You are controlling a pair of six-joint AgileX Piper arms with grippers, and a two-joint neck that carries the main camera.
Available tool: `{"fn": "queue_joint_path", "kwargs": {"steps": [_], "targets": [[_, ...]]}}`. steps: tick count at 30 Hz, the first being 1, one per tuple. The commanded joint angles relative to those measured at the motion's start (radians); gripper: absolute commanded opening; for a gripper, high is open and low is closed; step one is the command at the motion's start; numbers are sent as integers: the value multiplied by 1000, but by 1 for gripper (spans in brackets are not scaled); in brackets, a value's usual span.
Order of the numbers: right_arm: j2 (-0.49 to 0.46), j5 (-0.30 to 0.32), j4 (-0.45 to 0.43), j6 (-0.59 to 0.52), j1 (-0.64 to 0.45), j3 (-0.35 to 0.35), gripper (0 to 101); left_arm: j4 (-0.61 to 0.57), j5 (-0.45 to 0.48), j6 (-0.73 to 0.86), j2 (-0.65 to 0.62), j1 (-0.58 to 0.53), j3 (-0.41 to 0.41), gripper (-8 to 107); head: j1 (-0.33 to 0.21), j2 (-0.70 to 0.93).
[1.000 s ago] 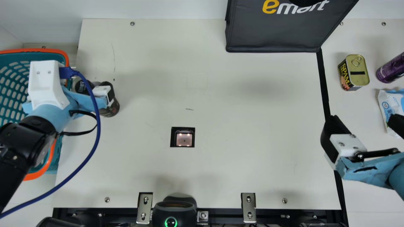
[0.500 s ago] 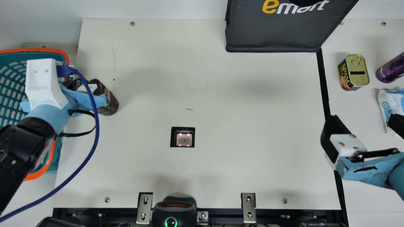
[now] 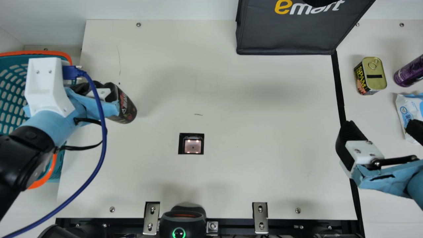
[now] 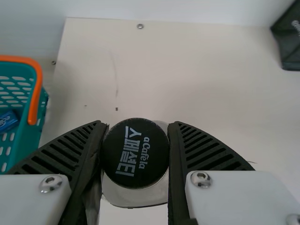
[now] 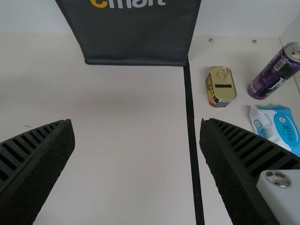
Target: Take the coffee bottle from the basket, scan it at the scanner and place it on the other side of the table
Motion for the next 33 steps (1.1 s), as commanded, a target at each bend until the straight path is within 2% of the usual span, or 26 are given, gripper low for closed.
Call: {"fn": "queue_joint_path", "kwargs": {"steps": [1, 22, 33], "targets": [[0, 0, 0, 0, 0, 0, 95, -2, 44, -15, -3, -51, -21, -8, -29, 2], [0, 0, 0, 0, 0, 0, 95, 135, 288, -354, 44, -543, -152, -8, -29, 2], [0, 0, 0, 0, 0, 0, 95, 173, 401, -525, 98, -726, -199, -8, -29, 2]]}}
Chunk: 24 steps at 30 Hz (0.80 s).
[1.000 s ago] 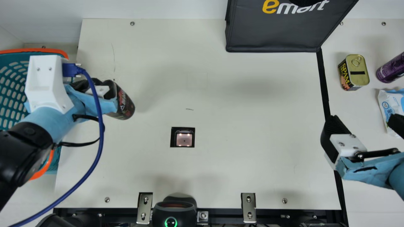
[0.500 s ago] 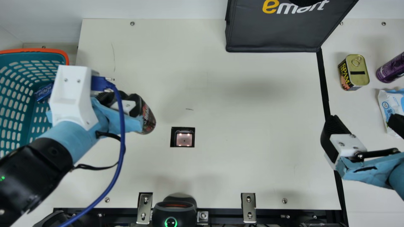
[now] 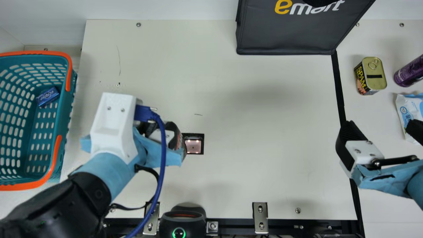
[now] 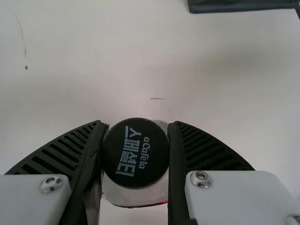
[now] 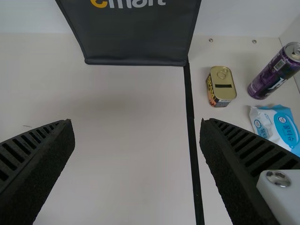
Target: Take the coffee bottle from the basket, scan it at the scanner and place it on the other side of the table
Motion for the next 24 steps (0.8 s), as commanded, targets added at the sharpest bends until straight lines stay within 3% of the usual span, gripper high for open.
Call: {"fn": "queue_joint_path", "kwargs": {"steps": [1, 11, 24], "targets": [[0, 0, 0, 0, 0, 0, 95, 2, 22, -34, 7, -36, -5, -8, -29, 2], [0, 0, 0, 0, 0, 0, 95, 26, 89, -155, 33, -135, -18, -8, -29, 2], [0, 0, 0, 0, 0, 0, 95, 155, 70, -304, 57, -236, 33, -8, -29, 2]]}}
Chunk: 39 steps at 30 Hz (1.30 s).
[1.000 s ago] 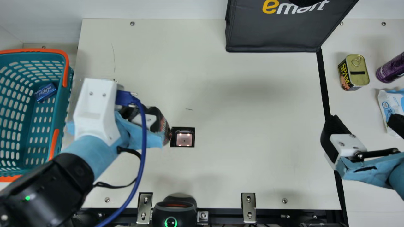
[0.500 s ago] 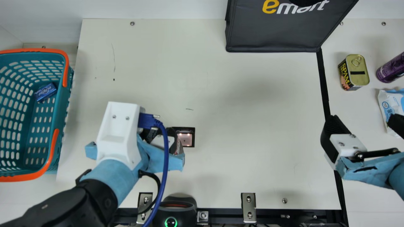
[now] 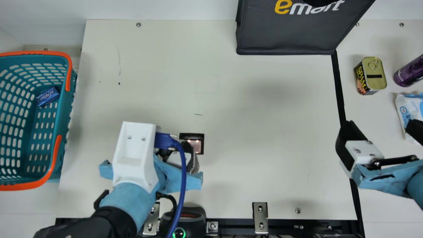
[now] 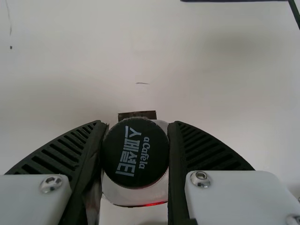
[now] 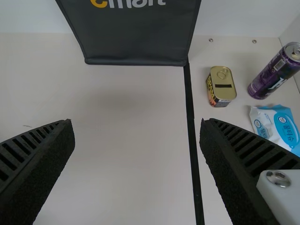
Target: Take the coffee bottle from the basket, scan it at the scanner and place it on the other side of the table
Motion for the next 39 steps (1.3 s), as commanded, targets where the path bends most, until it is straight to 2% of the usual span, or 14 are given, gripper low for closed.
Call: {"fn": "queue_joint_path", "kwargs": {"steps": [1, 10, 25, 39], "targets": [[0, 0, 0, 0, 0, 0, 95, 38, -10, -25, 3, -10, 18, -8, -29, 2], [0, 0, 0, 0, 0, 0, 95, 131, -83, -91, 42, -13, 102, -8, -29, 2], [0, 0, 0, 0, 0, 0, 95, 210, -222, -146, 108, 65, 188, -8, -29, 2], [0, 0, 0, 0, 0, 0, 95, 214, -289, -161, 120, 117, 216, 39, -29, 2]]}}
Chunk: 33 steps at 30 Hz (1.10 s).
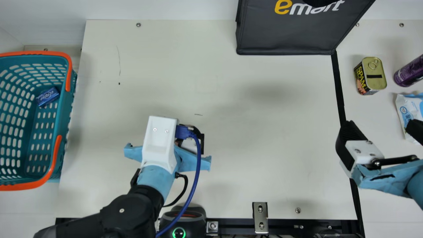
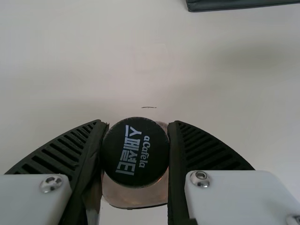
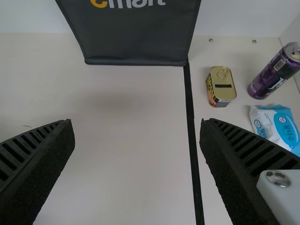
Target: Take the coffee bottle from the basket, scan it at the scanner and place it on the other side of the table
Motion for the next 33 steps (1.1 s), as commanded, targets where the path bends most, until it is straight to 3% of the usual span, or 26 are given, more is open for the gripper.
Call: {"fn": "queue_joint_path", "kwargs": {"steps": [1, 15, 23, 28, 33], "targets": [[0, 0, 0, 0, 0, 0, 95, -6, -5, 0, 1, 4, 3, 42, -29, 3], [0, 1, 0, 0, 0, 0, 95, -37, -45, 26, -51, 36, 5, 89, -29, 3], [0, 1, 0, 0, 0, 0, 95, -141, -127, 148, -176, 103, 10, 90, -29, 3], [0, 1, 0, 0, 0, 0, 95, -267, -184, 303, -269, 170, 24, 90, -29, 3], [0, 1, 0, 0, 0, 0, 95, -420, -180, 495, -345, 223, 29, 90, -29, 3]]}}
